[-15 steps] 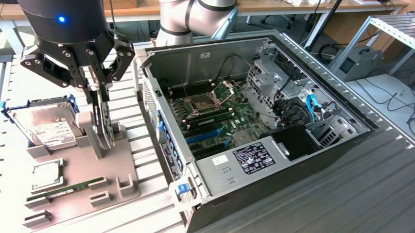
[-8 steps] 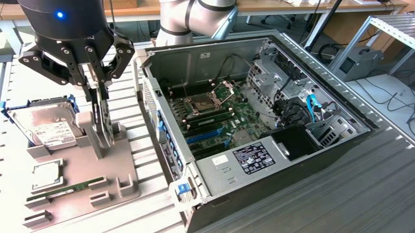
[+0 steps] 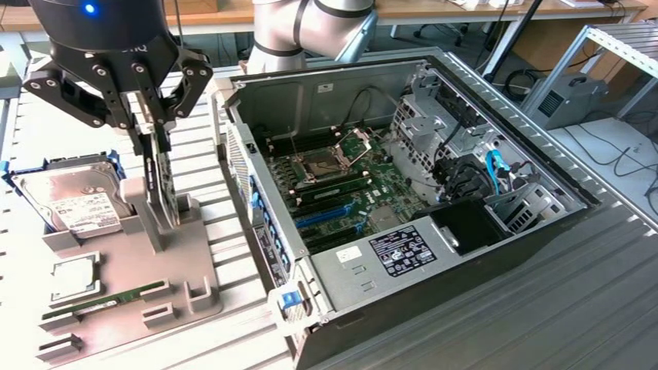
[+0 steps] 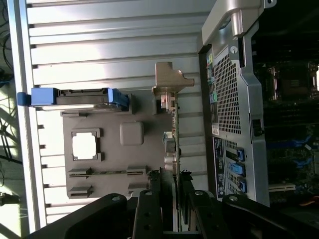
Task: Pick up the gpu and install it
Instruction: 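Pick up the gpu and move the gpu toward the slot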
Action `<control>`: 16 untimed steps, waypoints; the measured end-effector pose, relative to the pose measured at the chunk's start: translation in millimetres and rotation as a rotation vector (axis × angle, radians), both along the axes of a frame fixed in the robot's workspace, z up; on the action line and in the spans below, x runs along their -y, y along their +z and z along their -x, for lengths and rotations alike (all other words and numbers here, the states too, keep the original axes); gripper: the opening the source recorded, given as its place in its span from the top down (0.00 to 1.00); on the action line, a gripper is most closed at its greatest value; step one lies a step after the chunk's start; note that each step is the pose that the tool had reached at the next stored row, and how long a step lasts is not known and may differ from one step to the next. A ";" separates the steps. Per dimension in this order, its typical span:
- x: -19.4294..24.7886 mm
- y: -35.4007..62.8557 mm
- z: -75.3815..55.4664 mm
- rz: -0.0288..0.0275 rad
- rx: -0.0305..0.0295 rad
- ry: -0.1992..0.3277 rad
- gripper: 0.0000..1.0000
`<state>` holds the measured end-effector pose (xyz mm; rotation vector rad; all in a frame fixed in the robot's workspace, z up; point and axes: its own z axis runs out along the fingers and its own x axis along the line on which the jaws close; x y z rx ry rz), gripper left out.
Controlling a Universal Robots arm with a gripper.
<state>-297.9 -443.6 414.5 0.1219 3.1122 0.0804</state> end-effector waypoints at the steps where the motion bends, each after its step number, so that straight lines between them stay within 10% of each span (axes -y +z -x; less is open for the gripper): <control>1: 0.0 0.6 0.0 0.0000 0.0000 0.000 0.73; 16: 0.0 9.5 0.0 0.0001 0.0000 0.000 0.73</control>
